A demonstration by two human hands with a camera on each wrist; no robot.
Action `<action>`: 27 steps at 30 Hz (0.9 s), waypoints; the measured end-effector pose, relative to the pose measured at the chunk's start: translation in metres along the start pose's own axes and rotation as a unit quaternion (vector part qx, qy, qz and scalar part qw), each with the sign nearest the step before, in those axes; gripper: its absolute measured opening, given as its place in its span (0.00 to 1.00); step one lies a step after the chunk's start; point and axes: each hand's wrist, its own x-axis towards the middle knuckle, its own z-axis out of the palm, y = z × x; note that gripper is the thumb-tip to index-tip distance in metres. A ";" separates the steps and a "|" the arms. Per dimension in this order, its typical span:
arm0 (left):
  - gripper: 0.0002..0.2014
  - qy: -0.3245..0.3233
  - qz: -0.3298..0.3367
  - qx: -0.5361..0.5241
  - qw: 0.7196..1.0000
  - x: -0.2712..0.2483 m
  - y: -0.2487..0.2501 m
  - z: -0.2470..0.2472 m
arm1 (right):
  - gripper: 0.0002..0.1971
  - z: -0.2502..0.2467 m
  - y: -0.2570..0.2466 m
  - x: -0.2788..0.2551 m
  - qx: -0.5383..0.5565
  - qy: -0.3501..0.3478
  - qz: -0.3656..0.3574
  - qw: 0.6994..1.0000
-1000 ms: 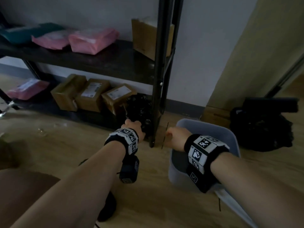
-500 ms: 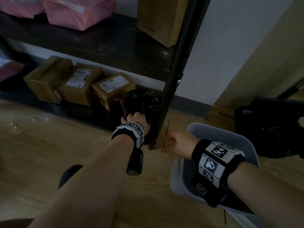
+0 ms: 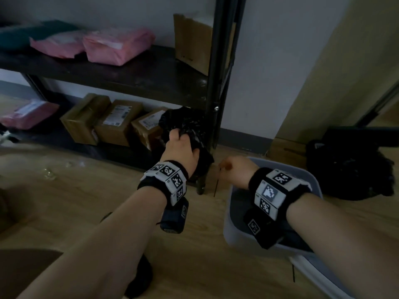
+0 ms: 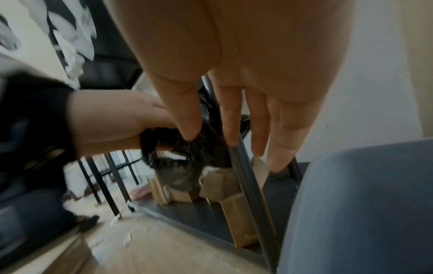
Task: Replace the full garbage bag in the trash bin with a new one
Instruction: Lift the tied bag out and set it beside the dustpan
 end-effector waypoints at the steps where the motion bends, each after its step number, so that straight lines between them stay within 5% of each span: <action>1: 0.22 -0.005 0.005 0.002 1.000 -0.012 0.006 -0.002 | 0.18 -0.003 0.000 -0.006 0.015 0.021 -0.007 1.000; 8: 0.23 -0.065 0.137 0.037 0.988 -0.082 0.058 0.005 | 0.30 -0.027 0.025 -0.049 0.169 0.122 0.026 0.978; 17: 0.20 -0.103 0.357 0.172 0.913 -0.113 0.122 0.021 | 0.23 -0.077 0.092 -0.118 0.227 0.259 0.062 0.937; 21: 0.21 -0.117 0.375 0.164 0.905 -0.106 0.141 0.027 | 0.12 -0.092 0.120 -0.134 0.148 0.291 0.096 0.940; 27: 0.27 -0.148 0.316 0.154 0.924 -0.081 0.141 0.020 | 0.11 -0.108 0.152 -0.138 0.103 0.300 0.196 0.928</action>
